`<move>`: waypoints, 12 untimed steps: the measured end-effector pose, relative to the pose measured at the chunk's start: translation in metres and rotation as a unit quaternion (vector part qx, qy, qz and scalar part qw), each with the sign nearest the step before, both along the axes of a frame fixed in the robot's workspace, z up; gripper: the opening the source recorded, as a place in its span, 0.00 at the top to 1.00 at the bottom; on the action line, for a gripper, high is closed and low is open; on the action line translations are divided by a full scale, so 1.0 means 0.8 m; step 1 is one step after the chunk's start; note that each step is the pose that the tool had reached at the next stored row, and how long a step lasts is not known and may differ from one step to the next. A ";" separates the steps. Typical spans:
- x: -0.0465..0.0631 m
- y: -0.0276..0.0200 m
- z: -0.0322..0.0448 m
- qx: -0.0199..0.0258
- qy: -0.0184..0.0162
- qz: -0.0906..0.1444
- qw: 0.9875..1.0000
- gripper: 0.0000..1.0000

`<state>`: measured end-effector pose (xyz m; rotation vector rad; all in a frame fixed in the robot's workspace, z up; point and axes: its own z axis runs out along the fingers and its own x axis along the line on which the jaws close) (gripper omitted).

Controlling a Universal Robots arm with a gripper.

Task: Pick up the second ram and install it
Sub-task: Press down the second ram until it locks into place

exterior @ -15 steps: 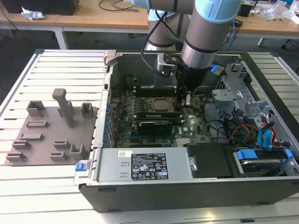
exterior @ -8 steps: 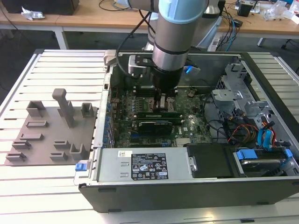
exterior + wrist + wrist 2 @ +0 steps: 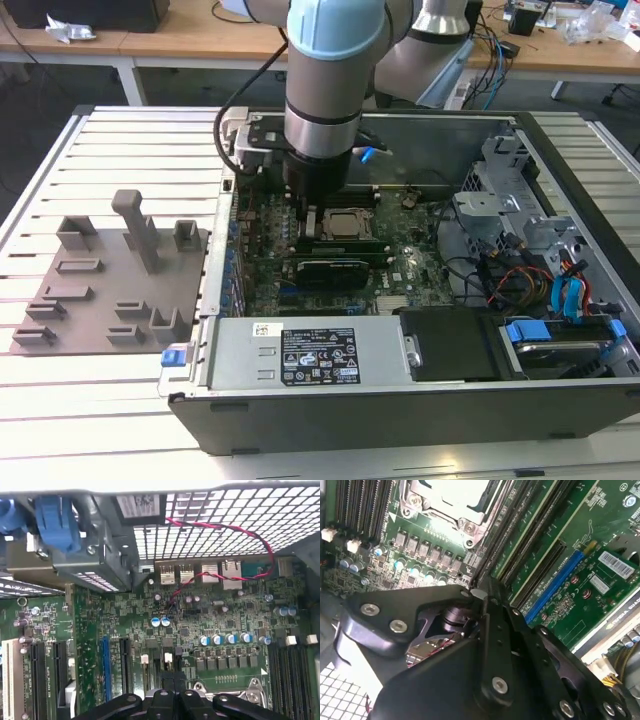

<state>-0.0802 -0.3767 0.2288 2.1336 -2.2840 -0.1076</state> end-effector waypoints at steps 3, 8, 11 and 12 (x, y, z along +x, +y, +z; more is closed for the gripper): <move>0.003 -0.0001 0.0374 0.000 0.000 0.000 1.000 0.90; 0.010 0.0000 0.0689 0.002 0.003 0.000 1.000 0.90; 0.043 -0.0001 0.0693 0.009 0.024 0.000 1.000 0.90; 0.056 -0.0001 0.0692 0.011 0.033 0.000 0.999 0.90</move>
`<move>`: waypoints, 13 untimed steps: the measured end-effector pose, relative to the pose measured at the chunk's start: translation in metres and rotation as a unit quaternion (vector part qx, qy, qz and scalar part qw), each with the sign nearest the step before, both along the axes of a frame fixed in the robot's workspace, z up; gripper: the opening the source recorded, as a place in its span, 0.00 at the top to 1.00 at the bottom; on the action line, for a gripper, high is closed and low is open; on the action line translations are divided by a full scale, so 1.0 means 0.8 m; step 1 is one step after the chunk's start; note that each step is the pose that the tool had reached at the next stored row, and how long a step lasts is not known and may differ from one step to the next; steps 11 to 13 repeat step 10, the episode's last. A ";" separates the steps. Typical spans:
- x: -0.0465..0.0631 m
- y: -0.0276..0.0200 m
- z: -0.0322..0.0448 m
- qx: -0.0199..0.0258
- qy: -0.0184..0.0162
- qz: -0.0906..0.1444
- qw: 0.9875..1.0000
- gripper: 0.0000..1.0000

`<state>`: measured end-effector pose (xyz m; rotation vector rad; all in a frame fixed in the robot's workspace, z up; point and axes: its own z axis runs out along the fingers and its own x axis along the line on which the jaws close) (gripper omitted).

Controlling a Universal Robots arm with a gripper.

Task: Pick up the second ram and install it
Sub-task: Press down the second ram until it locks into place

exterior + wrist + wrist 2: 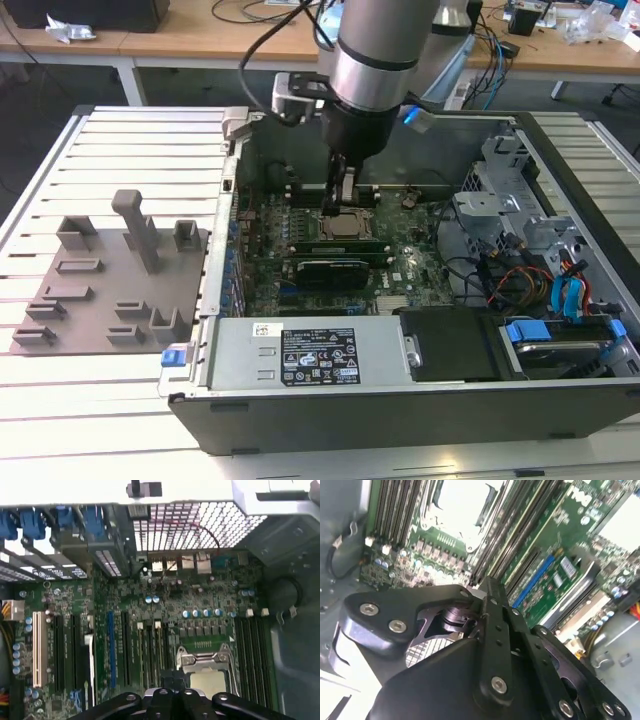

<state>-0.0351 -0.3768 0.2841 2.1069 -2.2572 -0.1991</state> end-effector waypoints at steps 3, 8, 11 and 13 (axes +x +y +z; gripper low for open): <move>0.011 0.0000 0.0048 0.000 0.006 0.000 1.000 0.90; 0.011 0.0000 0.0217 0.000 0.006 0.000 1.000 0.90; 0.011 0.0000 0.0217 0.000 0.006 0.000 1.000 0.90; 0.011 0.0000 0.0217 0.000 0.006 0.000 1.000 0.90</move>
